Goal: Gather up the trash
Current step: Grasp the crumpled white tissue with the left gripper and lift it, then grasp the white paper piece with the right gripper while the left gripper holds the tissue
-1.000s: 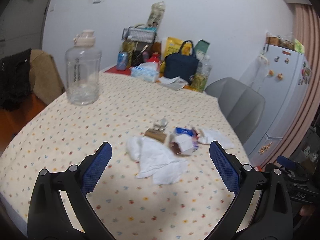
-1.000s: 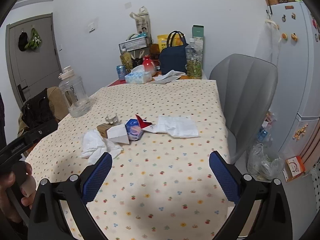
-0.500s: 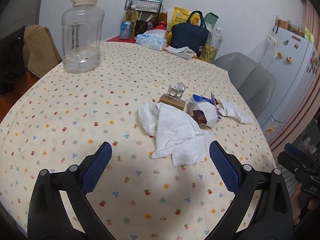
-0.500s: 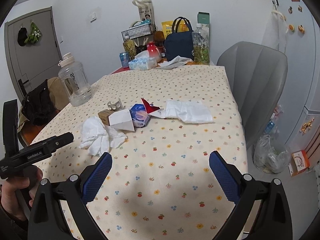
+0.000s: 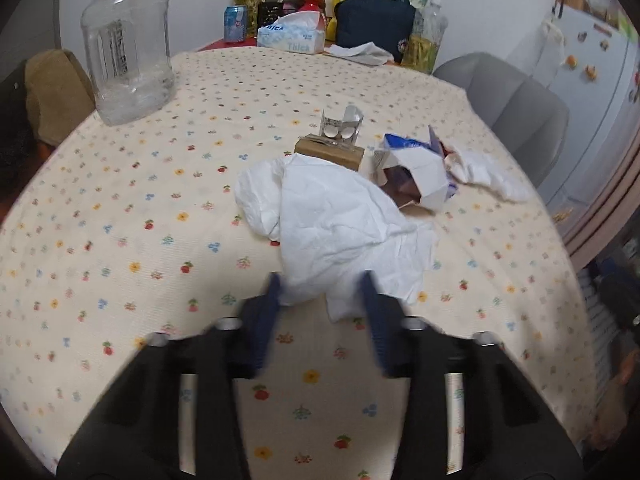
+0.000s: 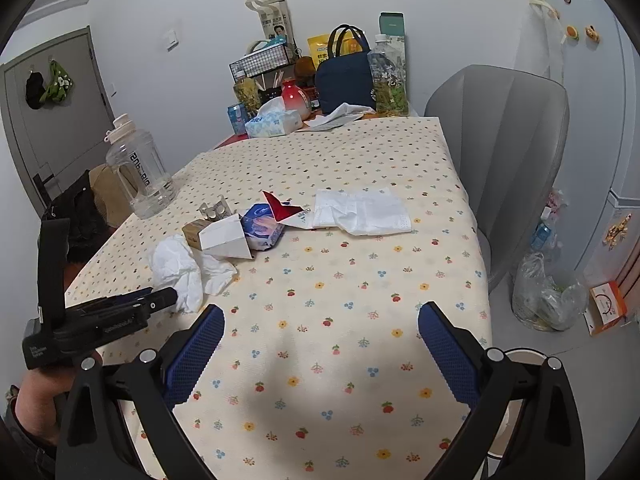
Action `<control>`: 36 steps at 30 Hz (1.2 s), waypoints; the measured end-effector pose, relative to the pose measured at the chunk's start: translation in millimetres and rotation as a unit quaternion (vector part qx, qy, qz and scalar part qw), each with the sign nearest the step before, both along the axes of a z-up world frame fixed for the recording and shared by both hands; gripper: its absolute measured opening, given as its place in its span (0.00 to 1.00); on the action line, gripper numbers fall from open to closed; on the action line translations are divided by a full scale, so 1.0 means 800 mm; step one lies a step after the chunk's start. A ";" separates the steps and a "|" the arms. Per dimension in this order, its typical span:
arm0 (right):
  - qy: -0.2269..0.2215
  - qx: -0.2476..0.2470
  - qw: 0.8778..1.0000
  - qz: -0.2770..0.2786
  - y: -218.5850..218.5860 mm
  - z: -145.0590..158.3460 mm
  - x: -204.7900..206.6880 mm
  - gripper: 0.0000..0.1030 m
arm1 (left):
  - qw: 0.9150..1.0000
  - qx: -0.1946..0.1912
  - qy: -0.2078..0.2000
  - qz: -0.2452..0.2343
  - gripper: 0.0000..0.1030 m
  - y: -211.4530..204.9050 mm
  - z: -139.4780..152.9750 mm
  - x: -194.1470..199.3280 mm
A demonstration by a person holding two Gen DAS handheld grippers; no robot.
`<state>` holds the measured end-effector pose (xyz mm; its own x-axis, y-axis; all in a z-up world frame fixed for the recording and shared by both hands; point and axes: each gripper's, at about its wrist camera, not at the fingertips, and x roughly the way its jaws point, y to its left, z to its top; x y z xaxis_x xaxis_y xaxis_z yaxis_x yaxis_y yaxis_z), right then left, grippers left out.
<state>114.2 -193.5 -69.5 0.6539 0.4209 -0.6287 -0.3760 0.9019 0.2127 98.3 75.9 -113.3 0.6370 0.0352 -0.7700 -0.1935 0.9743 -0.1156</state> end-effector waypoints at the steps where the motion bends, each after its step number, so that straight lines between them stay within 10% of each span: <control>1: 0.000 0.000 1.000 0.002 0.001 0.000 0.000 0.93 | 1.000 0.000 0.000 0.000 0.11 0.000 0.001 0.000; 17: -0.028 -0.014 0.995 0.100 0.087 0.035 0.022 0.93 | 0.993 -0.029 -0.109 0.032 0.06 0.043 0.090 -0.057; 36: 0.008 -0.076 0.989 0.130 0.203 -0.005 0.093 0.79 | 0.989 -0.050 -0.108 0.090 0.06 0.110 0.070 -0.092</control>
